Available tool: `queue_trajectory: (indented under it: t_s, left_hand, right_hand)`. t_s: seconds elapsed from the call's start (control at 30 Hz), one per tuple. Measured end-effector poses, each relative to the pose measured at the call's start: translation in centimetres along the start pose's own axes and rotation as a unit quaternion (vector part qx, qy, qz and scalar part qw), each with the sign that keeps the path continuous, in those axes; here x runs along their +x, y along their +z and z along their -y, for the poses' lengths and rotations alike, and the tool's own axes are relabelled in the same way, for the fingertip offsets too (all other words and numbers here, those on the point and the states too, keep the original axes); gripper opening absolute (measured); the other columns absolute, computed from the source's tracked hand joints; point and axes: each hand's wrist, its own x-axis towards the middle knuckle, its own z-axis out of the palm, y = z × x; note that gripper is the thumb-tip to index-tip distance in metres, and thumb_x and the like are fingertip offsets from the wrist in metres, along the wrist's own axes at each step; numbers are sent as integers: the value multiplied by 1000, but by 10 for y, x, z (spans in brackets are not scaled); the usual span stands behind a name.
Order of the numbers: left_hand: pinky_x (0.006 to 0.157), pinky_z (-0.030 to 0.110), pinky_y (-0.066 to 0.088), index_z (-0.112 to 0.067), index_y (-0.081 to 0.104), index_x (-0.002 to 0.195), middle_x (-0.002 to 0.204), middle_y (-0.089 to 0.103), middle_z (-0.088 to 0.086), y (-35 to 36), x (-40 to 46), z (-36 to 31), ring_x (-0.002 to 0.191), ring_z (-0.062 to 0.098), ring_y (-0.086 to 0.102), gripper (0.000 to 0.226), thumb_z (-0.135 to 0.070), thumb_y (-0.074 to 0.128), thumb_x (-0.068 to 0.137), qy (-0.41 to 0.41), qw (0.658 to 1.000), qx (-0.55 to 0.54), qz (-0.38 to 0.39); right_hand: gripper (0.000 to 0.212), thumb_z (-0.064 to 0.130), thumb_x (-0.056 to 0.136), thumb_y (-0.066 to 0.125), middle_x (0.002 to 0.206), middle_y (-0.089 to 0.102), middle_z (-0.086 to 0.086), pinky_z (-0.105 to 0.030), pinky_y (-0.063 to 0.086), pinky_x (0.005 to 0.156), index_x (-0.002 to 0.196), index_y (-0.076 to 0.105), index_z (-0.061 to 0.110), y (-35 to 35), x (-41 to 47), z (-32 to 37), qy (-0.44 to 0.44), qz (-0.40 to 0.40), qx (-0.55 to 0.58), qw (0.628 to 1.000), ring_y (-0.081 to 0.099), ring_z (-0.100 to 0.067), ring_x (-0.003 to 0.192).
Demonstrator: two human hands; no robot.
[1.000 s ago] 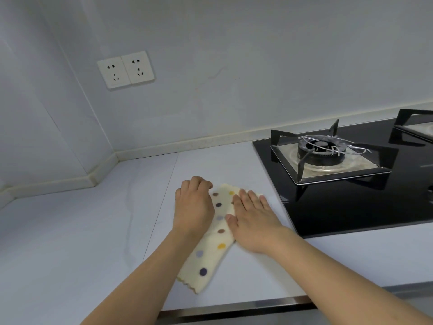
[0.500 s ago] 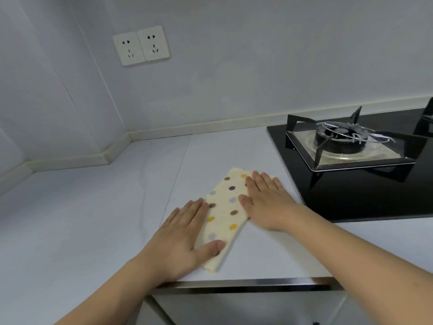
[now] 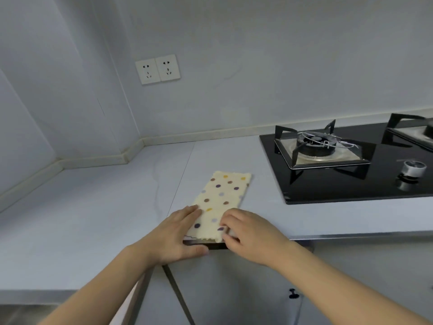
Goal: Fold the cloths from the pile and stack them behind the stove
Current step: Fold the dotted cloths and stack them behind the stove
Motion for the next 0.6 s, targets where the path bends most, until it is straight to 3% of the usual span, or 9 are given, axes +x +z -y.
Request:
queue_trajectory:
  t_s: [0.1, 0.2, 0.23, 0.3, 0.4, 0.43, 0.5, 0.57, 0.6]
  left_hand:
    - [112, 24, 27, -31, 23, 152, 153, 26, -11, 6, -18, -3, 135, 14, 31, 81, -55, 54, 80, 35, 992, 94, -76]
    - [89, 28, 44, -33, 57, 128, 122, 56, -13, 5, -34, -8, 102, 15, 55, 49, -27, 44, 81, 75, 982, 92, -148]
    - [85, 29, 45, -32, 64, 116, 113, 60, -16, 4, -38, -9, 96, 12, 57, 44, -25, 40, 79, 77, 981, 70, -163]
    - [85, 27, 46, -32, 69, 98, 101, 64, -22, -3, -44, -12, 94, 3, 55, 29, -19, 47, 83, 59, 979, -24, -195]
    - [89, 21, 44, -27, 71, 94, 97, 70, -15, -23, -44, -22, 98, 3, 60, 11, -20, 64, 91, -17, 956, -227, -184]
    - [90, 23, 44, -22, 72, 95, 97, 72, -10, -29, -40, -25, 96, 7, 64, 8, -23, 65, 91, -36, 939, -297, -169]
    - [85, 26, 44, -9, 71, 96, 94, 72, -8, -38, -24, -28, 86, 12, 65, 26, -34, 67, 89, -79, 899, -399, -161]
    - [71, 28, 40, 3, 60, 86, 77, 59, -1, -41, -2, -30, 71, 16, 52, 50, -46, 64, 81, -128, 889, -404, -172]
    - [64, 28, 36, 2, 51, 77, 71, 49, 2, -39, 12, -33, 66, 17, 45, 49, -45, 63, 82, -153, 890, -391, -176]
  right_hand:
    - [52, 63, 78, 47, 110, 51, 11, -24, 36, 95, 111, 55, 23, 0, -14, 8, -6, 14, -56, 998, 48, -9, 98]
    - [22, 25, 70, 66, 89, 58, 7, -29, 51, 77, 91, 60, 20, 4, -26, 15, -35, -28, -75, 996, 55, -14, 75]
    - [16, 19, 72, 65, 85, 59, 5, -30, 50, 72, 88, 60, 19, 2, -28, 17, -27, -26, -46, 998, 55, -17, 72]
    - [6, 23, 88, 55, 82, 59, 4, -33, 46, 68, 87, 58, 18, -10, -28, 20, 12, -37, 20, 999, 53, -20, 72]
    - [33, 37, 96, 48, 61, 47, 4, -32, 33, 55, 72, 45, 16, -28, -21, 18, 116, -18, 166, 979, 40, -15, 56]
    - [38, 39, 96, 49, 58, 43, 3, -32, 30, 54, 70, 42, 13, -32, -16, 16, 144, -26, 200, 969, 36, -14, 53]
    - [40, 39, 95, 49, 58, 43, 2, -31, 29, 53, 68, 43, 10, -36, -1, 8, 190, -35, 234, 953, 37, -14, 53]
    - [35, 35, 95, 49, 64, 47, 0, -30, 32, 55, 68, 44, 13, -38, 16, -3, 236, -31, 243, 940, 41, -16, 57]
    - [33, 32, 95, 48, 66, 49, 0, -30, 33, 55, 67, 43, 14, -37, 25, -9, 257, -27, 240, 936, 43, -16, 58]
